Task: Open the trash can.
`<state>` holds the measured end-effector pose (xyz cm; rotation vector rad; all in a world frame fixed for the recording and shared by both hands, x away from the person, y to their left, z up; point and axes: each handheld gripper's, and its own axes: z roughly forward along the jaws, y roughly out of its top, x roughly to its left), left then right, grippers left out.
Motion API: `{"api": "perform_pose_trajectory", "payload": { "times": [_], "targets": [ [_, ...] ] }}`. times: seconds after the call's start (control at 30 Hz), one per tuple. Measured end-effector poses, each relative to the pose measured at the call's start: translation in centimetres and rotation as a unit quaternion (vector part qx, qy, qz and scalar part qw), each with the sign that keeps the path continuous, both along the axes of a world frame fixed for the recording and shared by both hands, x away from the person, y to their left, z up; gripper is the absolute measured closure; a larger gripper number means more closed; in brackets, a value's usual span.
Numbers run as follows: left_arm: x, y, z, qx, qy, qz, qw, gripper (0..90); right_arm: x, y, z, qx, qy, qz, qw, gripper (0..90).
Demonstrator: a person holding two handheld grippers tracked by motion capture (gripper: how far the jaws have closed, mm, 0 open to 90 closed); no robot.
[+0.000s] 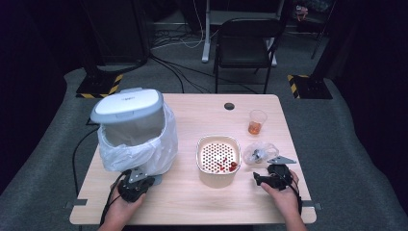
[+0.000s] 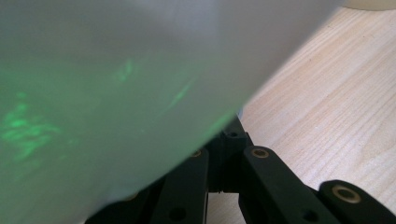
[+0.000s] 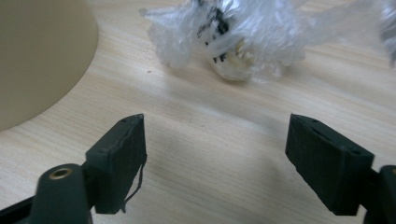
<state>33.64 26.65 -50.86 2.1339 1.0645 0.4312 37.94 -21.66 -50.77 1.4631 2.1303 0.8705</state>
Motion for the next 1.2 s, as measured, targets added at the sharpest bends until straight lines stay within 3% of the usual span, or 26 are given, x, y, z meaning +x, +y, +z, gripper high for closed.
{"api": "perform_pose_trajectory", "payload": {
  "times": [0.03, 0.07, 0.17, 0.33, 0.4, 0.57, 0.9, 0.93, 1.2],
  "targets": [
    [0.1, 0.2, -0.1, 0.006, 0.004, -0.002, 1.0, 90.0, 0.0, 0.0, 0.3, 0.002, 0.0, -0.003, 1.0, 16.4],
    [0.0, 0.0, -0.1, -0.007, 0.01, 0.004, 0.9999, 90.0, 0.0, -0.1, 0.5, 0.0, -0.002, -0.001, 1.0, 15.1],
    [0.0, 0.1, -0.1, -0.009, 0.007, 0.003, 0.9999, 90.0, -0.1, -0.3, 1.5, 0.006, -0.007, -0.004, 1.0, 14.8],
    [0.2, 0.2, -0.2, -0.02, 0.012, 0.006, 0.9997, 90.0, 0.5, -0.3, 3.8, 0.002, -0.02, 0.01, 0.9998, 22.4],
    [0.1, 0.2, -0.1, -0.01, 0.009, 0.003, 0.9999, 90.0, 1.0, 0.0, 4.8, -0.002, -0.027, 0.017, 0.9995, 25.3],
    [0.1, 0.2, -0.1, -0.013, 0.011, 0.007, 0.9998, 90.0, 2.4, 1.0, 6.2, -0.007, -0.037, 0.031, 0.9988, 28.5],
    [0.1, 0.2, -0.1, -0.011, 0.012, 0.005, 0.9999, 90.0, 5.1, 1.7, 4.9, -0.019, -0.013, 0.016, 0.9996, 34.9],
    [0.1, 0.2, -0.1, -0.012, 0.011, 0.005, 0.9999, 90.0, 5.4, 1.7, 4.6, -0.029, -0.015, 0.012, 0.9994, 34.9],
    [0.1, 0.2, -0.1, -0.01, 0.011, 0.003, 0.9999, 90.0, 6.5, 1.8, 1.9, -0.028, 0.016, 0.003, 0.9995, 38.7]
  ]
}}
